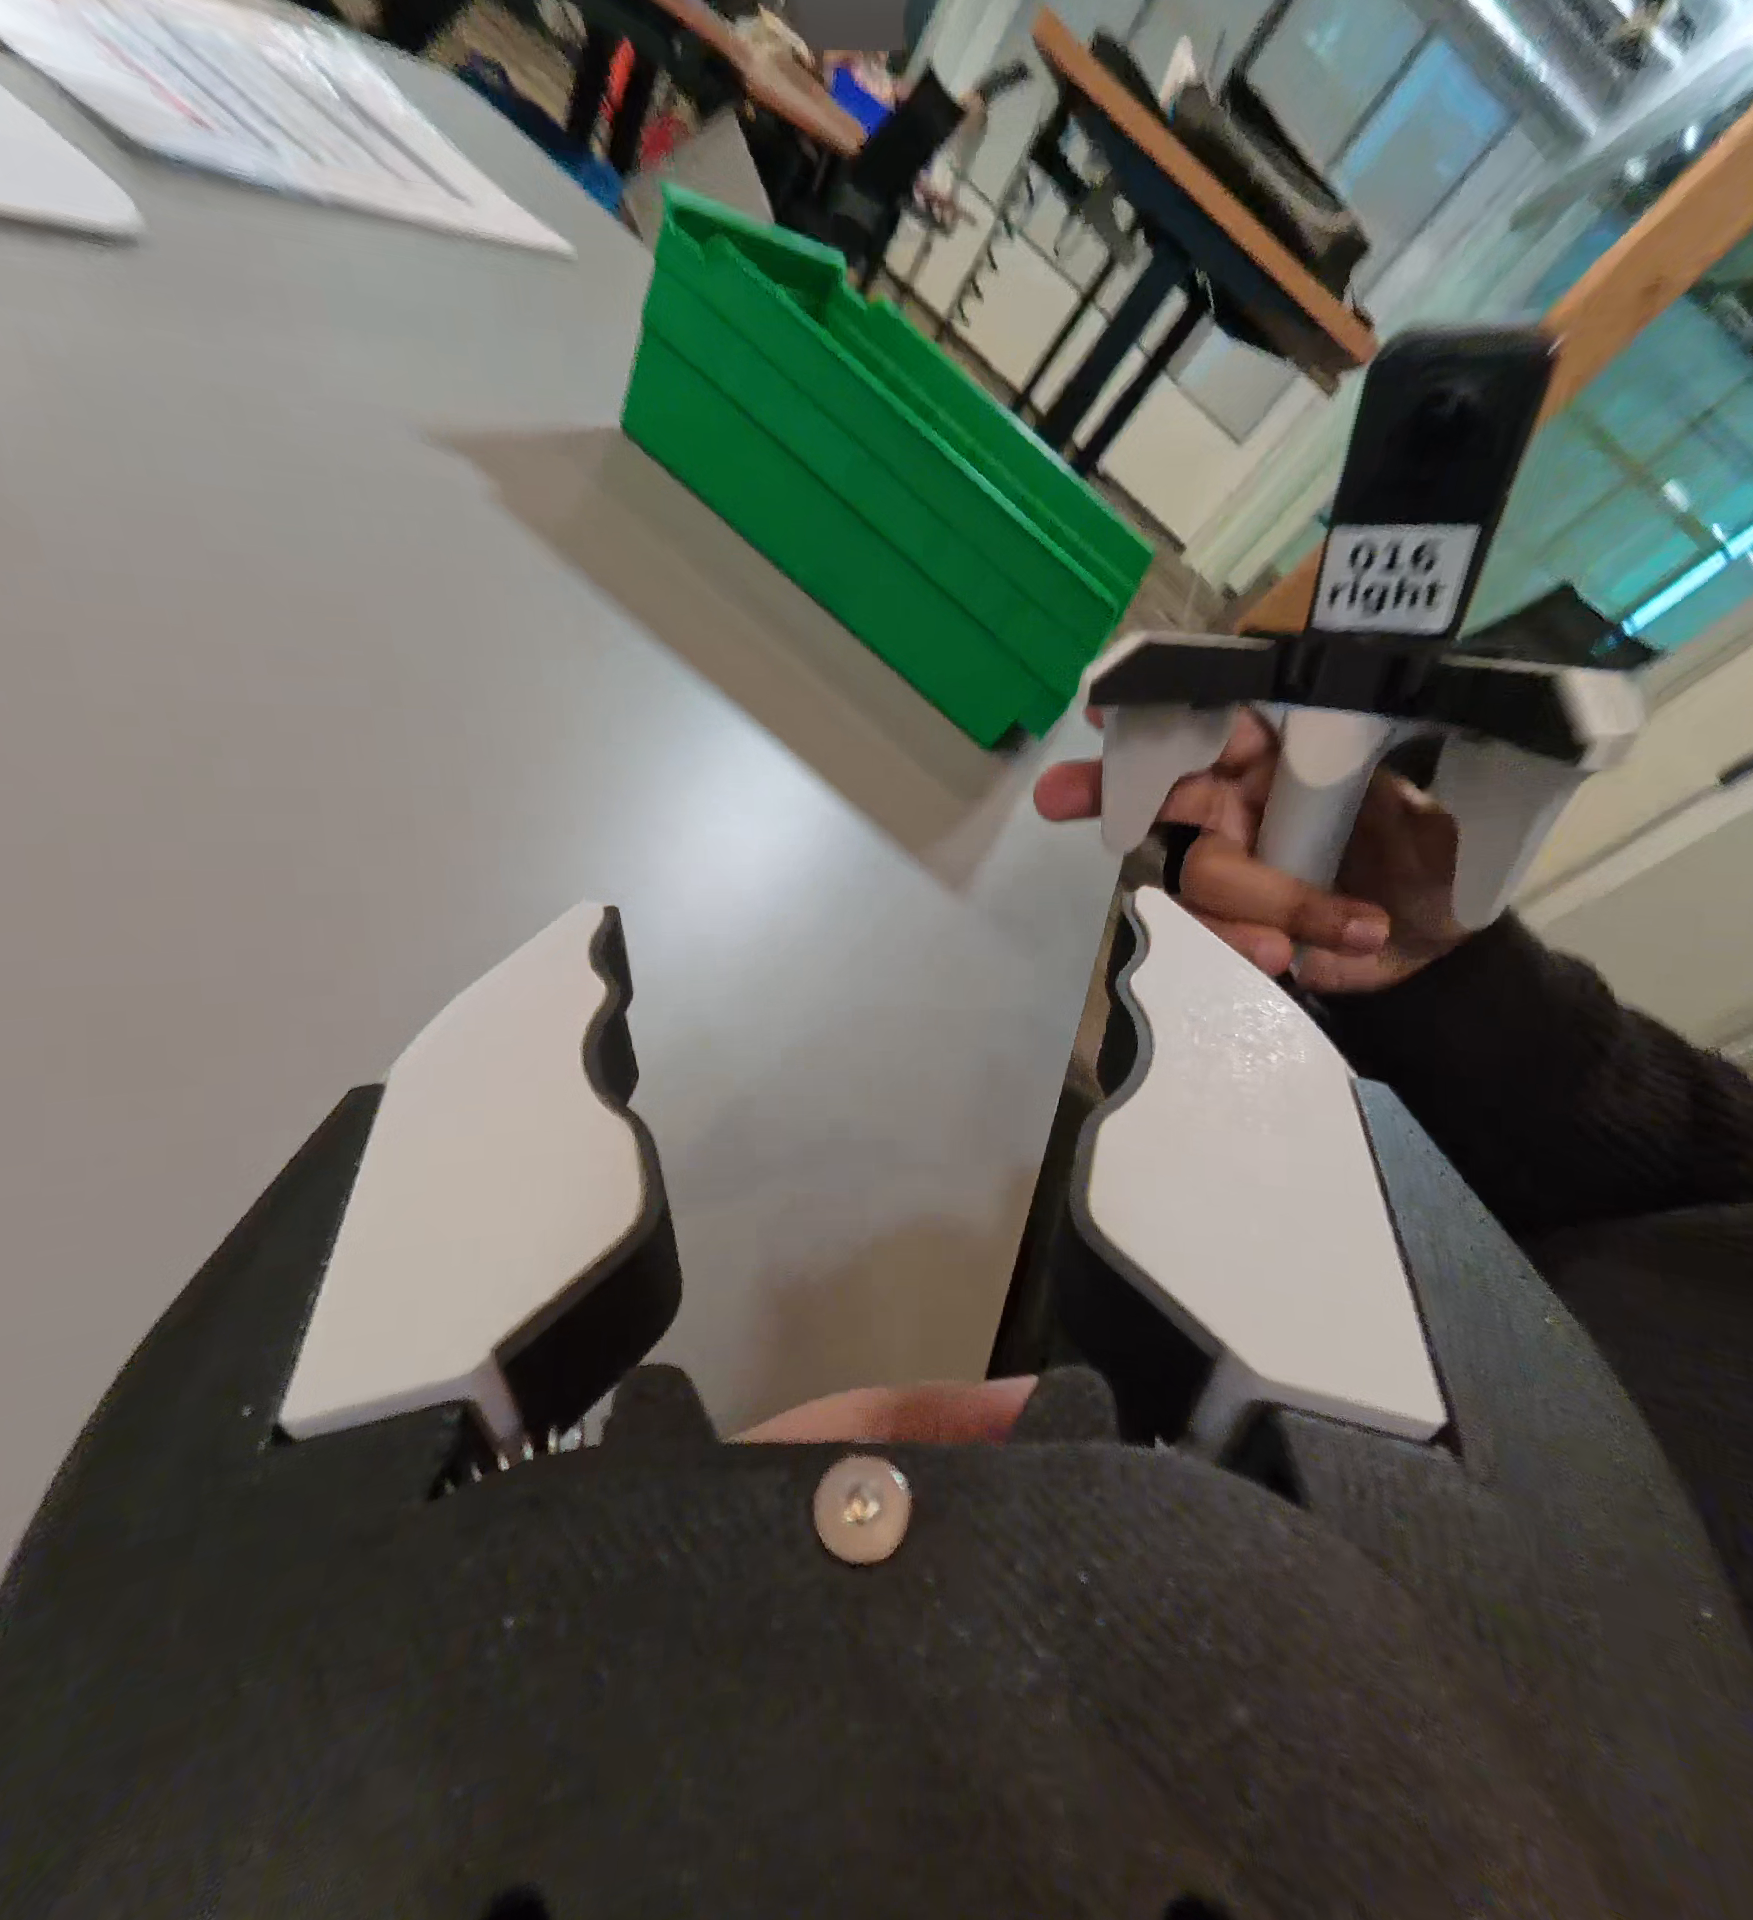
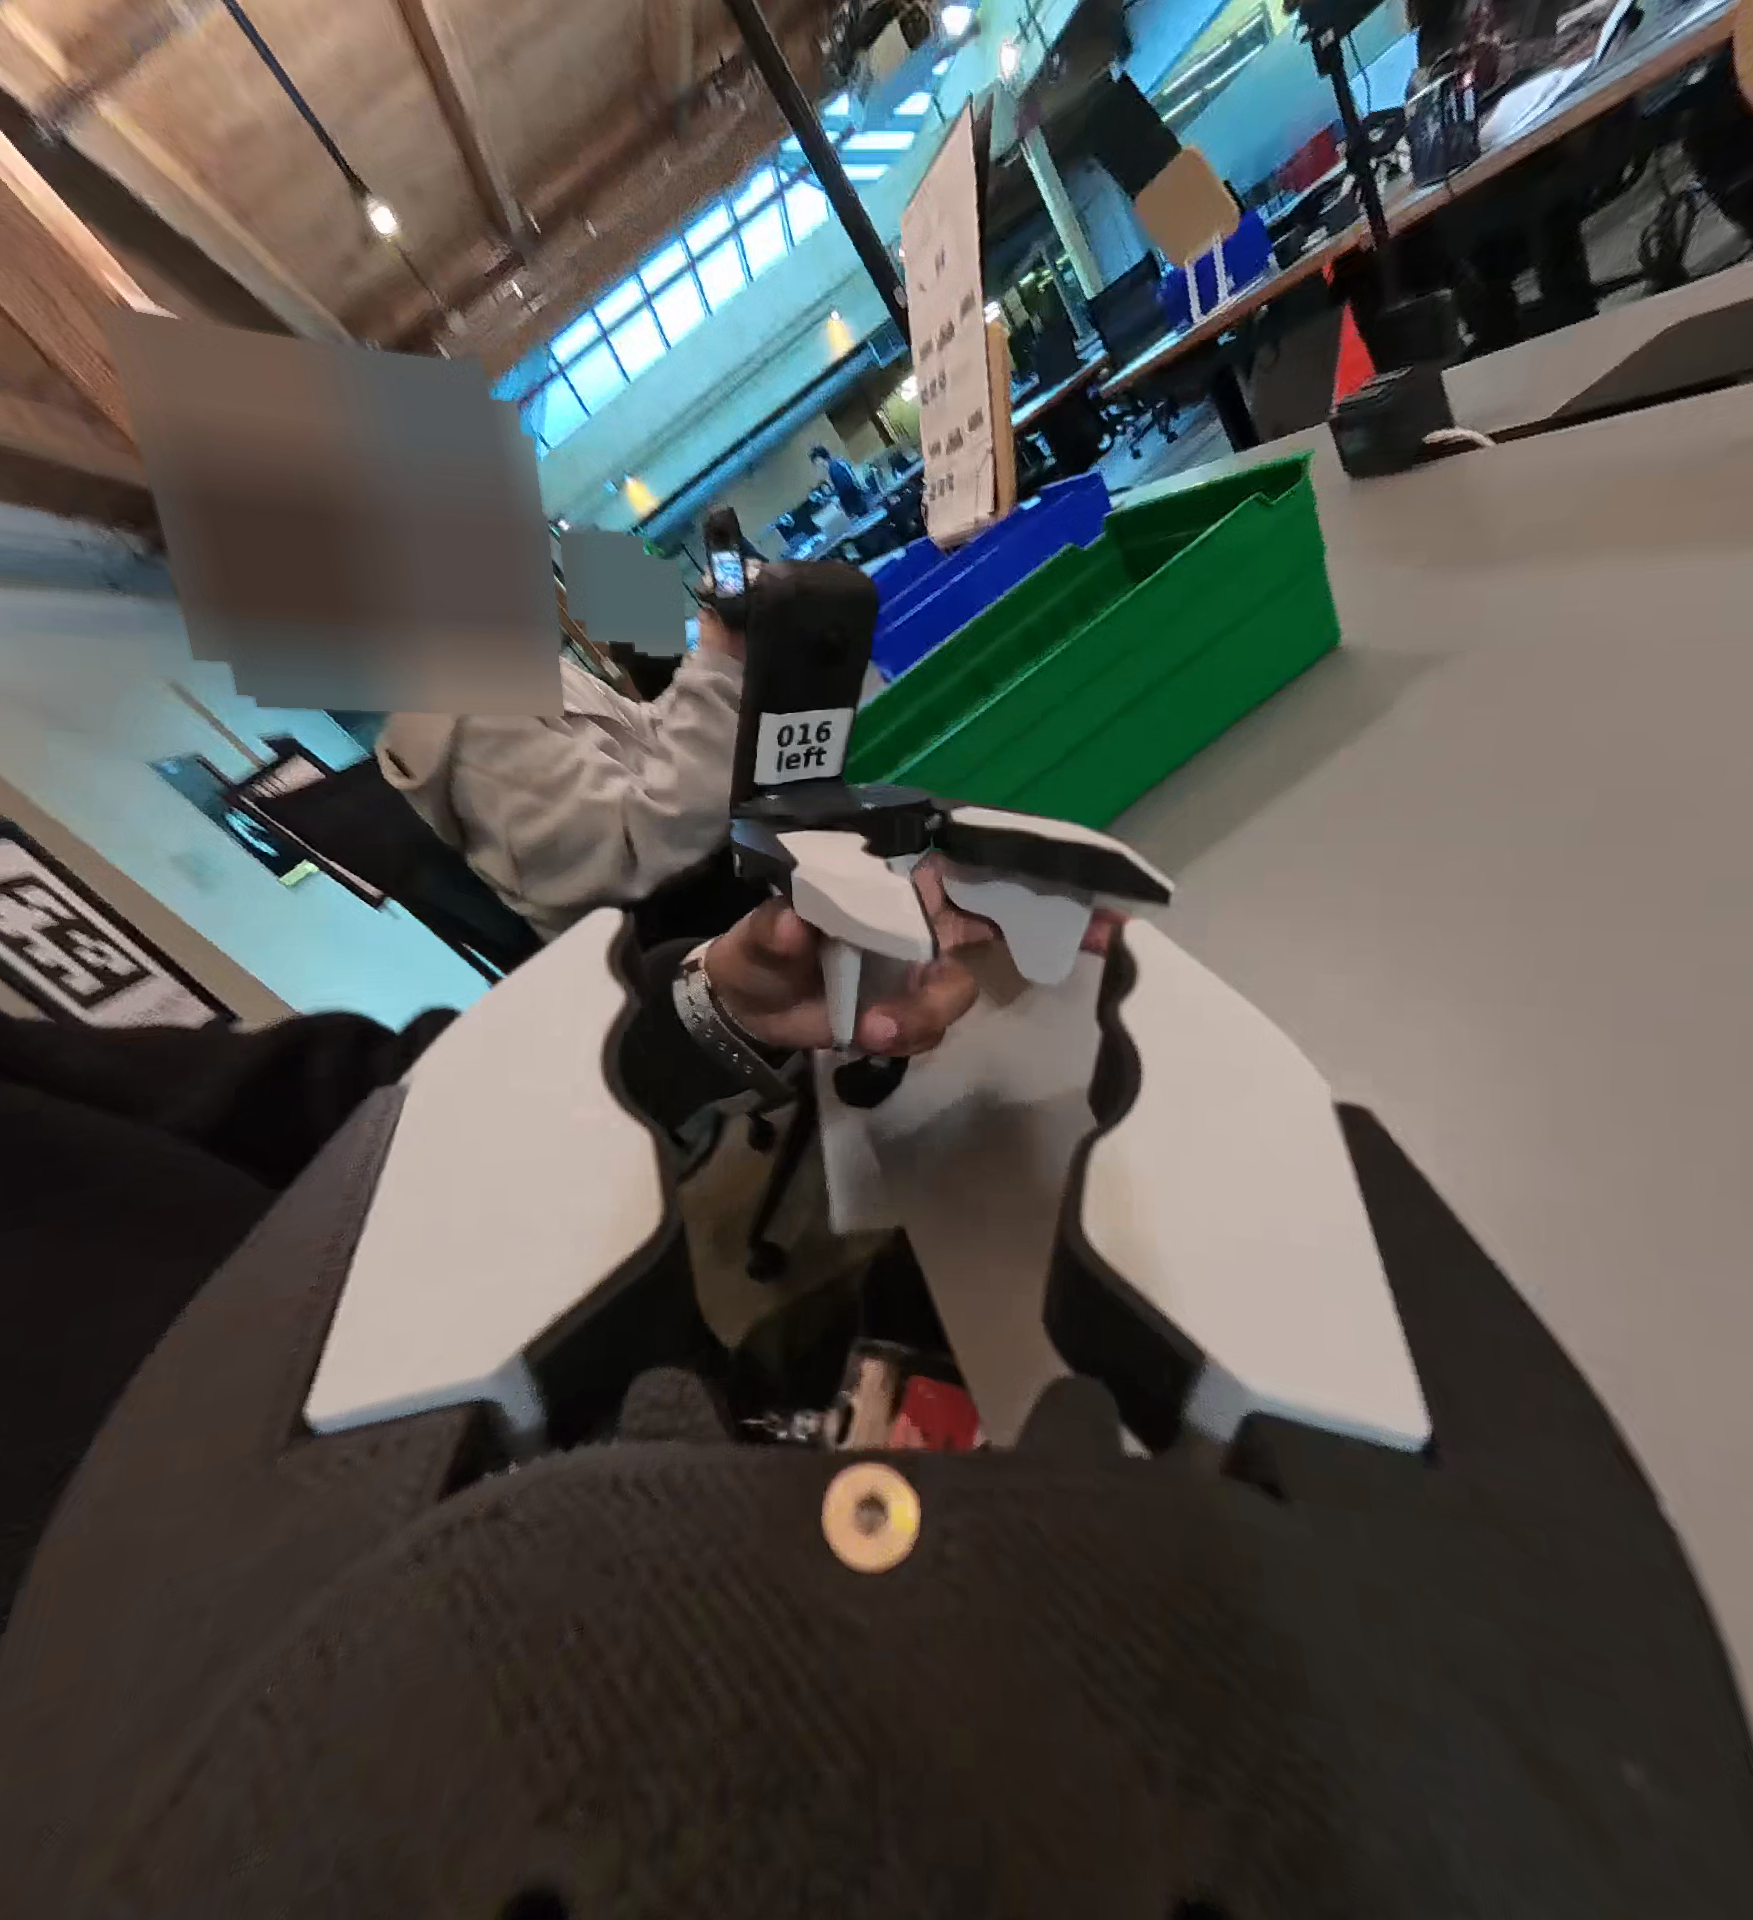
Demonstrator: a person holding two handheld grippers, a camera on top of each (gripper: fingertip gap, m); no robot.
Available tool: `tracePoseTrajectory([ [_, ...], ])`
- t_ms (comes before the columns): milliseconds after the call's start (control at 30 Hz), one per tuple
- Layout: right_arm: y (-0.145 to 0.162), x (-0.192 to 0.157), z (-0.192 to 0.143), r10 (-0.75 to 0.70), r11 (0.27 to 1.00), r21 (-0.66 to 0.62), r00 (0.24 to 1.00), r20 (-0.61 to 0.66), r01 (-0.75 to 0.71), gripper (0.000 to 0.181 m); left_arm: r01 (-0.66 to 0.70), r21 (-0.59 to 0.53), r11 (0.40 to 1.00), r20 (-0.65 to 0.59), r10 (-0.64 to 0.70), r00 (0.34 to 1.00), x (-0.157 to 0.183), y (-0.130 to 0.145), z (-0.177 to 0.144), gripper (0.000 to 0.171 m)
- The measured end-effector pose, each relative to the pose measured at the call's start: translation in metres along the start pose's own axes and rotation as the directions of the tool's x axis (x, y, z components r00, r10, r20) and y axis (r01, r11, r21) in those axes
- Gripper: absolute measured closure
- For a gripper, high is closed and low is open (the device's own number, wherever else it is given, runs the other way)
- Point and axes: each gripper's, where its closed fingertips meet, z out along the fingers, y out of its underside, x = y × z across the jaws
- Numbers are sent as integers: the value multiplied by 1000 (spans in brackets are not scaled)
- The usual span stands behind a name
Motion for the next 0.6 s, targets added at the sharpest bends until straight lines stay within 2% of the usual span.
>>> tracePoseTrajectory([
  [100, -1, 6, -18, 33, 997, 77, 998, -47, -29, 96, -23, 224, 974, 67, 8, 998, 12, -34, -33, 90],
  [200, -5, 32, -42, -9, 984, 173, 976, -217, 47, 100, -65, 345, 936, 157, 11, 988, 8, -39, -60, 95],
  [267, -14, 48, -52, -73, 974, 180, 945, -319, 136, 101, -60, 317, 946, 186, 0, 983, -4, -32, -61, 94],
  [367, -29, 59, -58, -236, 944, 103, 862, -450, 312, 99, -57, 259, 964, 146, 19, 989, -2, -28, -50, 93],
  [467, -50, 57, -67, -409, 836, 79, 713, -570, 543, 96, -158, 141, 977, 143, 137, 980, 3, -15, -37, 99],
  [500, -55, 58, -72, -435, 804, 69, 662, -610, 591, 87, -205, 99, 974, 168, 187, 968, 0, -12, -34, 99],
  [600, -66, 51, -80, -480, 749, 61, 604, -636, 660, 75, -286, 47, 957, 244, 267, 932, -10, -9, -32, 100],
])
